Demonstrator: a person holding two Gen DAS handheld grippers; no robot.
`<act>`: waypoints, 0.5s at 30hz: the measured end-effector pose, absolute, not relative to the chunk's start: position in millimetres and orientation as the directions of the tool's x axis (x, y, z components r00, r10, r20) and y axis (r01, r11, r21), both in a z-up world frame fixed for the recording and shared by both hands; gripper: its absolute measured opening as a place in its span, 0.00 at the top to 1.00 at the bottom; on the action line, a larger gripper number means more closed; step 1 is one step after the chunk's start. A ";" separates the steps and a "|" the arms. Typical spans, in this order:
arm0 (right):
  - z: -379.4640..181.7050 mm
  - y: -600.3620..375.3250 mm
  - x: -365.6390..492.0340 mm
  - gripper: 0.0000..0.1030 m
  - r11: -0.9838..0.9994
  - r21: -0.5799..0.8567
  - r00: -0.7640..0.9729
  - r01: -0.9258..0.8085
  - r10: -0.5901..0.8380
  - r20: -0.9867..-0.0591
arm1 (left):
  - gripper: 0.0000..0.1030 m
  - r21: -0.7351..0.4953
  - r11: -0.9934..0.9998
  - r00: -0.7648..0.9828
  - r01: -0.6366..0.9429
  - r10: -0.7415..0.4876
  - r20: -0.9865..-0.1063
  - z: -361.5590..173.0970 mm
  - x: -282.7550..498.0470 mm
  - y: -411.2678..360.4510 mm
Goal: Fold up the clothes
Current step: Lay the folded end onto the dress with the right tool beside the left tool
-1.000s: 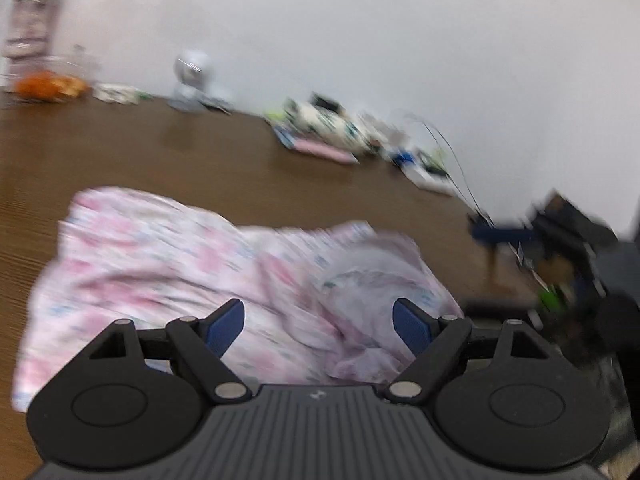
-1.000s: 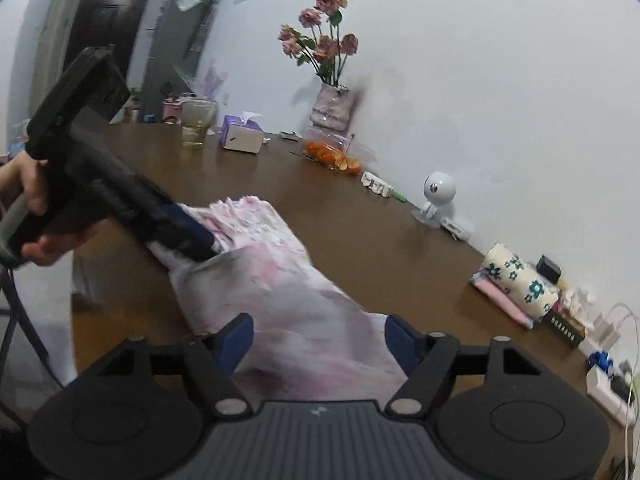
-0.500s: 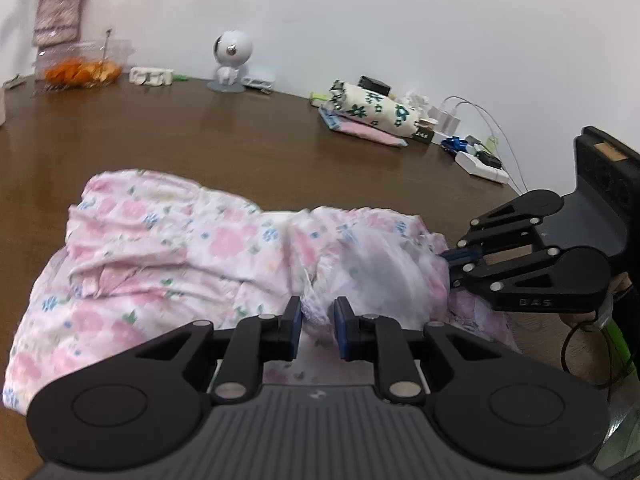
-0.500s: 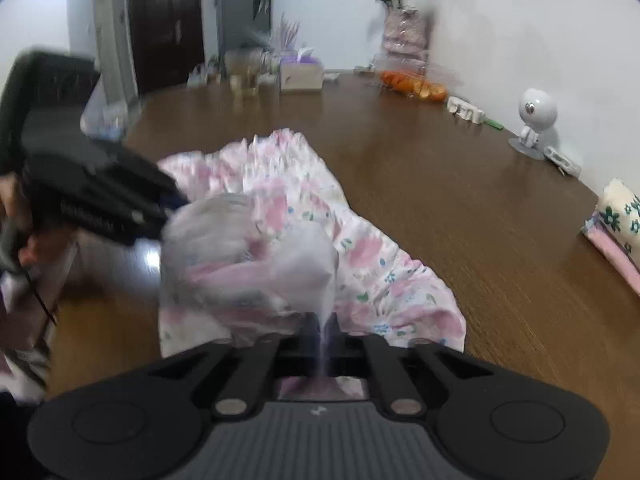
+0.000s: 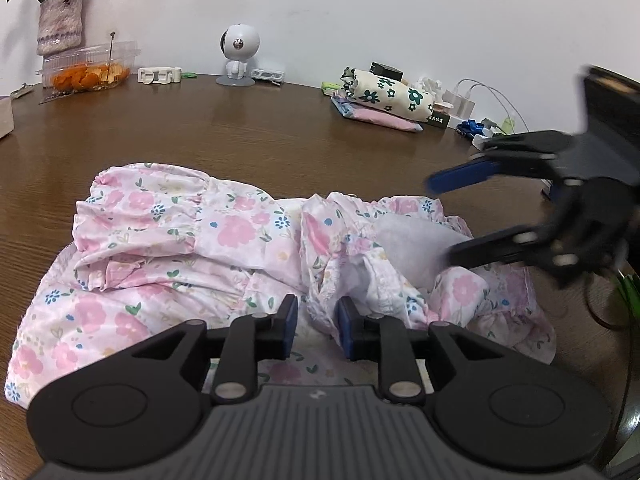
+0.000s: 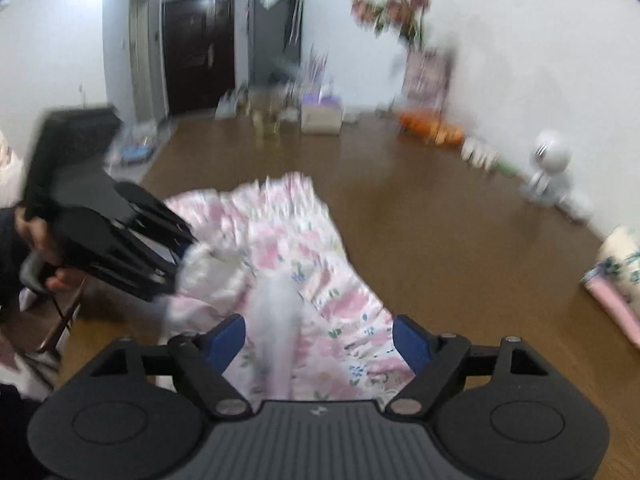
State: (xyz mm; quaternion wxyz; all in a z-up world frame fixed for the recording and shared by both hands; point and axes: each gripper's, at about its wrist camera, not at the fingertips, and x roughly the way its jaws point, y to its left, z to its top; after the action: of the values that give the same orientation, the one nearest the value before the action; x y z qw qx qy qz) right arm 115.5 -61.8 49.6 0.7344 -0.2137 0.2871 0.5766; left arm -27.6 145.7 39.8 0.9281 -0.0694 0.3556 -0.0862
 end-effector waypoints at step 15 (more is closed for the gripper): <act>30.4 -60.3 161.4 0.94 0.201 0.478 -0.159 -0.855 0.776 -0.611 | 0.76 -0.184 0.978 0.730 0.097 -0.195 -0.655 38.7 -28.0 149.9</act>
State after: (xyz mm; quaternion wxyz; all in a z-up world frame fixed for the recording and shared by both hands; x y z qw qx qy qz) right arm 161.4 -60.3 30.4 0.6467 -0.0467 0.4266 0.6305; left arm -28.0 149.9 38.7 0.9274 -0.0685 0.3591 -0.0787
